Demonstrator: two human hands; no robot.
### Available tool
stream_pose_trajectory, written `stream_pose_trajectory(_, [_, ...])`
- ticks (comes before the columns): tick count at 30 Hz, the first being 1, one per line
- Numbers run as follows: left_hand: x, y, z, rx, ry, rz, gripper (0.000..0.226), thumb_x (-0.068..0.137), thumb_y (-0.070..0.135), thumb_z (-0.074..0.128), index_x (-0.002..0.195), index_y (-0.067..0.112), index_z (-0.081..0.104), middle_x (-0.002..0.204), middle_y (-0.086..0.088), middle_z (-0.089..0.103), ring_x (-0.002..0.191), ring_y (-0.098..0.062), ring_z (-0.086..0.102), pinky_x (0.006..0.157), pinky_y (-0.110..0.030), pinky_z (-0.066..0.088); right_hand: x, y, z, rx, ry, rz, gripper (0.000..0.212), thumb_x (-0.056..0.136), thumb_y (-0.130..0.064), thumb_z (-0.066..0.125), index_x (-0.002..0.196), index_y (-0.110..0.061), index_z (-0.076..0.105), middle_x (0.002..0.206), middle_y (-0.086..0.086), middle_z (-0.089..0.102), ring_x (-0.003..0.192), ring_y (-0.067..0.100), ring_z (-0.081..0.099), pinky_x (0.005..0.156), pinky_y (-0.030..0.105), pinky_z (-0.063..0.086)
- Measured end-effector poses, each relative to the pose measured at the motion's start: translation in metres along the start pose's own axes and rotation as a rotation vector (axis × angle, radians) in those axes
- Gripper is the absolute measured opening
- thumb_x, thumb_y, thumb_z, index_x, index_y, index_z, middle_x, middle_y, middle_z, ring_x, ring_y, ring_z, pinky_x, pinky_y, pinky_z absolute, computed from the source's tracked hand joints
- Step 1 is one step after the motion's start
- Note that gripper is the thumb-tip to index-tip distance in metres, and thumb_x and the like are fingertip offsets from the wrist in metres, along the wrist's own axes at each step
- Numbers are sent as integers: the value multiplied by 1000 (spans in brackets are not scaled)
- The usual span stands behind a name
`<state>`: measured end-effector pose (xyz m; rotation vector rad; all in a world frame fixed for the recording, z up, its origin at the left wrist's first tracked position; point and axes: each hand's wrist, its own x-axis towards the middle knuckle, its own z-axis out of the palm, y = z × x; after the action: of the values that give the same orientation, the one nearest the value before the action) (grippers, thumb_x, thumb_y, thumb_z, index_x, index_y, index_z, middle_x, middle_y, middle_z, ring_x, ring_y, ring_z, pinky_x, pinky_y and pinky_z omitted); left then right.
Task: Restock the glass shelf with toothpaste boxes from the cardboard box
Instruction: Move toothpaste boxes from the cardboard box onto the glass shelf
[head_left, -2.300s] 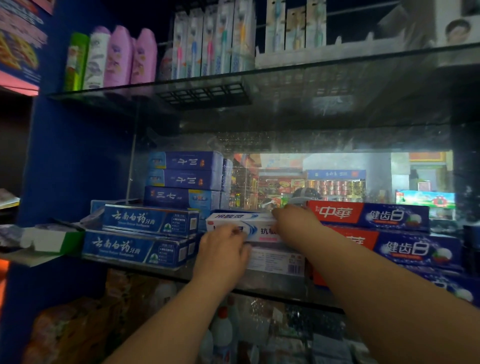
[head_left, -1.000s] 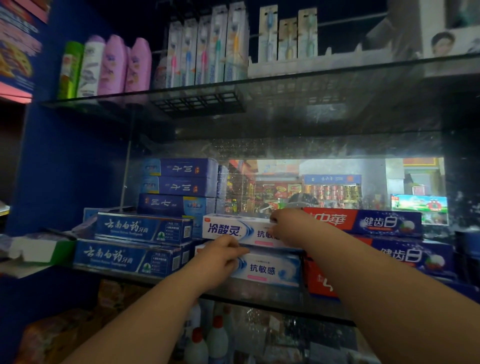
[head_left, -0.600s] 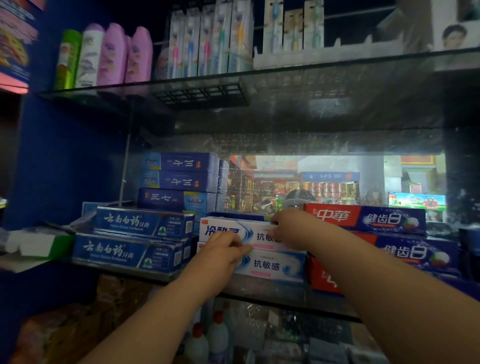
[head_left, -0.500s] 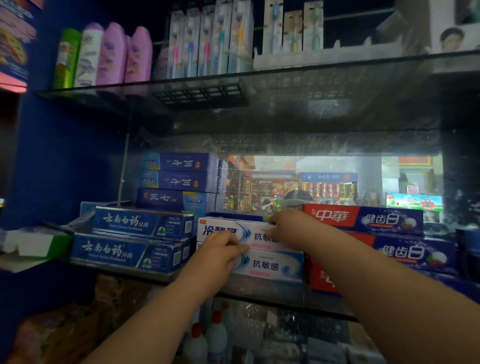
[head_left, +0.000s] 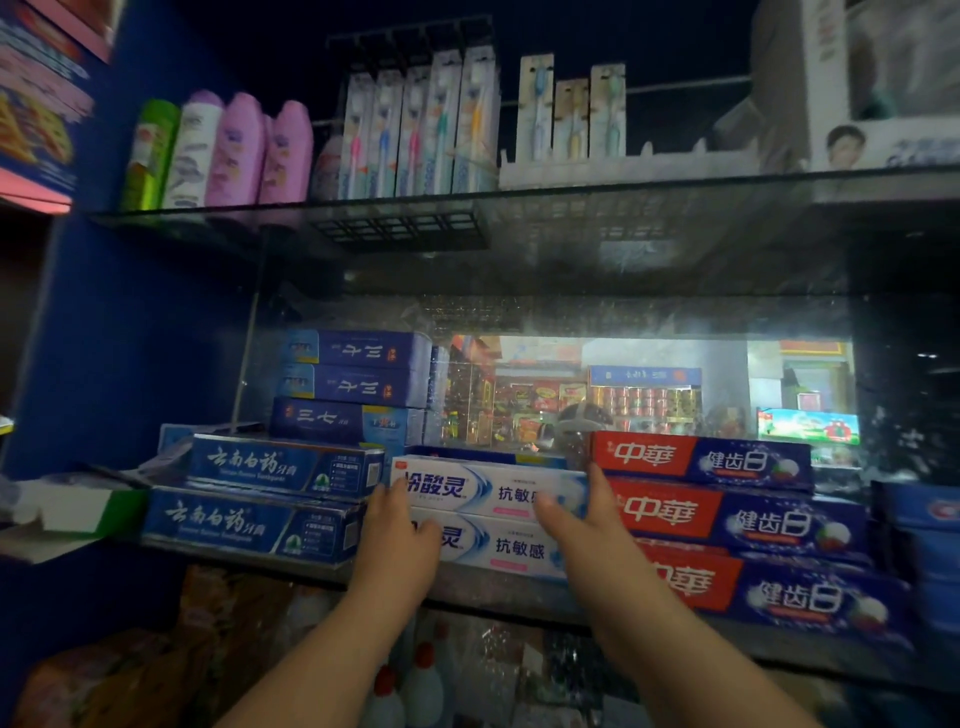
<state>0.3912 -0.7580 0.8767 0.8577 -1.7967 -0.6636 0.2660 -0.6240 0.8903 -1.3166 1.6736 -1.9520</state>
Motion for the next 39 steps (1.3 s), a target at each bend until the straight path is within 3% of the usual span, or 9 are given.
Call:
stream_pose_trajectory(3, [2, 12, -6, -91, -46, -151, 51, 89, 7, 48, 138, 14, 35, 133, -11, 49, 103, -21, 48, 87, -31, 41, 1, 15, 7, -42, 51, -14, 79, 86, -39, 63, 147, -43, 12, 153, 0, 31, 129, 26, 48, 99, 46, 49])
stream_pose_trajectory(6, [8, 20, -10, -139, -93, -280, 51, 90, 5, 49, 138, 11, 32, 129, -14, 52, 93, -20, 44, 77, -29, 37, 2, 14, 9, -72, 56, 4, 82, 90, -38, 59, 151, -38, 5, 158, -2, 20, 134, 25, 41, 90, 35, 52])
stream_pose_trajectory(9, [18, 20, -8, -138, -112, -375, 58, 88, 7, 54, 140, 6, 29, 129, -16, 52, 105, -27, 50, 82, -32, 41, 2, 16, 12, -100, 44, 69, 85, 86, -39, 61, 151, -38, 5, 158, -1, 18, 133, 29, 40, 102, 44, 45])
stream_pose_trajectory(14, [24, 24, 2, 31, -101, -415, 62, 91, 12, 53, 144, -2, 23, 140, -22, 44, 127, -35, 47, 99, -36, 40, 9, 11, 19, -180, 106, 149, 87, 84, -27, 64, 151, -33, 8, 156, 4, 14, 121, 32, 50, 94, 44, 52])
stream_pose_trajectory(17, [27, 23, 7, 61, -114, -446, 59, 91, 13, 53, 143, 3, 27, 139, -19, 45, 124, -33, 47, 96, -36, 41, 10, 11, 21, -239, 111, 159, 87, 85, -24, 64, 151, -31, 8, 155, 8, 12, 121, 32, 49, 95, 44, 52])
stream_pose_trajectory(20, [27, 21, 6, 80, -123, -459, 54, 89, 16, 55, 138, 6, 35, 137, -16, 48, 119, -31, 50, 90, -33, 42, 9, 15, 22, -223, 114, 139, 84, 80, -26, 65, 148, -31, 15, 147, 10, 31, 112, 29, 56, 89, 43, 55])
stream_pose_trajectory(28, [28, 10, 7, 157, -123, -390, 44, 91, 17, 51, 132, 5, 40, 136, -17, 48, 120, -31, 49, 96, -35, 41, 11, 20, 21, -176, 90, 135, 92, 62, -37, 63, 143, -34, 20, 137, 5, 45, 106, 27, 60, 85, 44, 56])
stream_pose_trajectory(34, [22, 3, 8, 164, -96, -312, 50, 91, 18, 48, 138, 8, 32, 137, -17, 46, 123, -34, 47, 100, -40, 39, 3, 11, 18, -289, 97, 111, 90, 90, -18, 62, 152, -30, -2, 158, 2, 2, 128, 22, 40, 86, 23, 43])
stream_pose_trajectory(39, [20, 1, 10, 191, -100, -307, 55, 90, 18, 50, 140, 11, 29, 139, -15, 45, 124, -33, 46, 103, -43, 39, -1, 2, 18, -312, 43, 154, 96, 89, -20, 63, 151, -32, -9, 158, 4, 2, 135, 24, 34, 103, 32, 41])
